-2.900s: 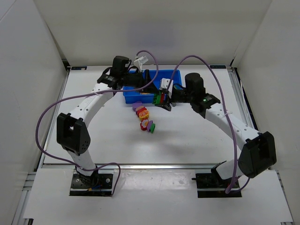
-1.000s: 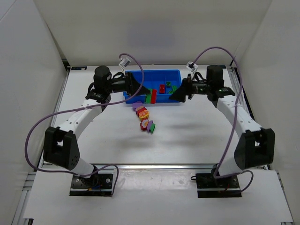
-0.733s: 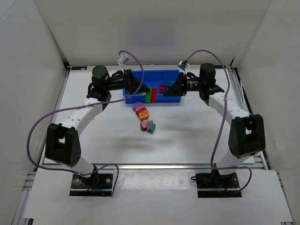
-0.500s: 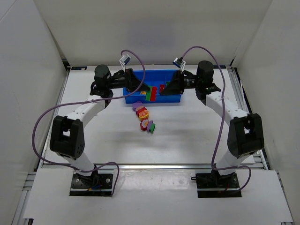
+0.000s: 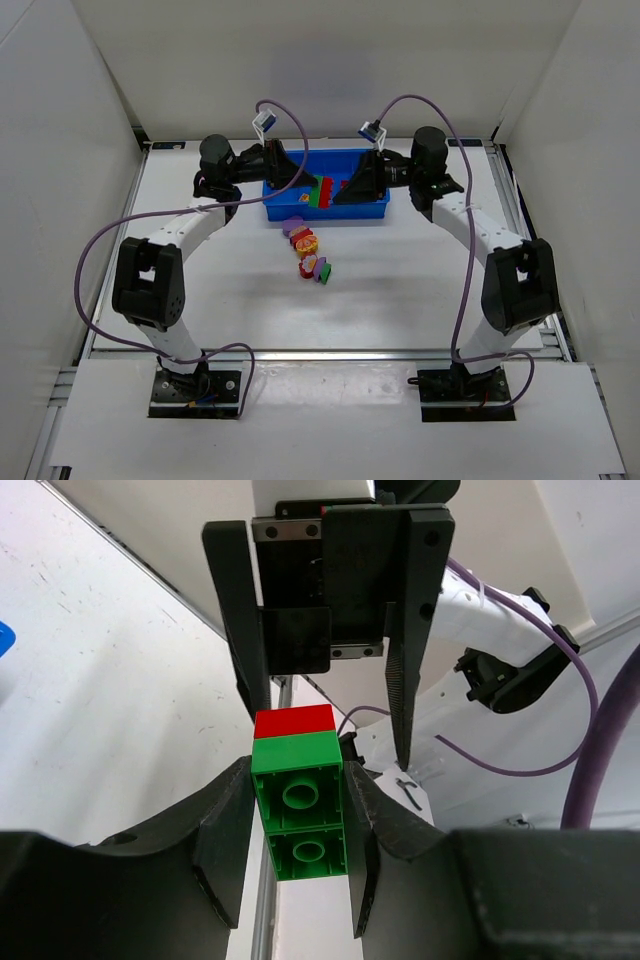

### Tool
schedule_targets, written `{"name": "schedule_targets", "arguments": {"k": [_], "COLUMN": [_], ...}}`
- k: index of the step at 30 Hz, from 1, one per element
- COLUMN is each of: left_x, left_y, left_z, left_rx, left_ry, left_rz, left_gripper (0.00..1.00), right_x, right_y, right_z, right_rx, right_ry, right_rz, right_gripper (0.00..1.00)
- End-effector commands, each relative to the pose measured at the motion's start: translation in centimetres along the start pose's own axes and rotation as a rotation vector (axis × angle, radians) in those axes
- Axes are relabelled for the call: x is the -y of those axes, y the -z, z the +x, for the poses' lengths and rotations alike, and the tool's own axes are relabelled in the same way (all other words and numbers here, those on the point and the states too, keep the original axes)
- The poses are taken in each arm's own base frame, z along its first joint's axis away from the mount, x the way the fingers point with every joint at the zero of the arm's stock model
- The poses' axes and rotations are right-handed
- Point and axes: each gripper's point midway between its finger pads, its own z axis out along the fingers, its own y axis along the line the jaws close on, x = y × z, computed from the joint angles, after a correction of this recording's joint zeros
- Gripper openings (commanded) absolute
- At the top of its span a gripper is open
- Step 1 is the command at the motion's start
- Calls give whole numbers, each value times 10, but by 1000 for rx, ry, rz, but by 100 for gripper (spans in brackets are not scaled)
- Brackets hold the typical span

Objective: Sort the legos into containers by color

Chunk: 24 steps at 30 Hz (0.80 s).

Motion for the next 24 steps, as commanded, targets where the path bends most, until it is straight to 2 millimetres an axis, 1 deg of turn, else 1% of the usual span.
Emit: {"name": "schedule_targets", "arguments": {"k": [1,8,14,16,17,19,20,22,23,24], "left_x": [19,22,19,18,18,18,17,14,13,10], "left_y": [-3,-10,-13,-13,-13,-13,-12,-10,-9,-5], "left_z": [-7,-2,2,3,3,2,1,-1,-2,-5], "left_rx": [-7,-22,-28,-29,-29,-26,-22,-12,-6,8], "left_ry": [-66,-61,-52,-47,-50,-55,-53,-56,-61,-61], "left_rz": [37,53,54,52,53,52,49,40,35,24], "left_gripper": [10,10,10,10,10,10,10,10,10,10], "right_x": [0,3,4,3,4,4,5,4,3,2], "right_y": [-3,-11,-17,-18,-18,-17,-18,-17,-17,-16], "right_z": [-13,-25,-28,-28,-28,-26,-25,-23,-21,-20], "right_rx": [11,18,11,12,11,7,5,0,-6,-6], "right_ry": [49,70,73,77,77,70,68,70,71,73], "right_rz": [2,2,-6,-7,-8,-8,-10,-14,-19,-19], "right_gripper": [74,74,71,65,59,53,47,40,33,28]}}
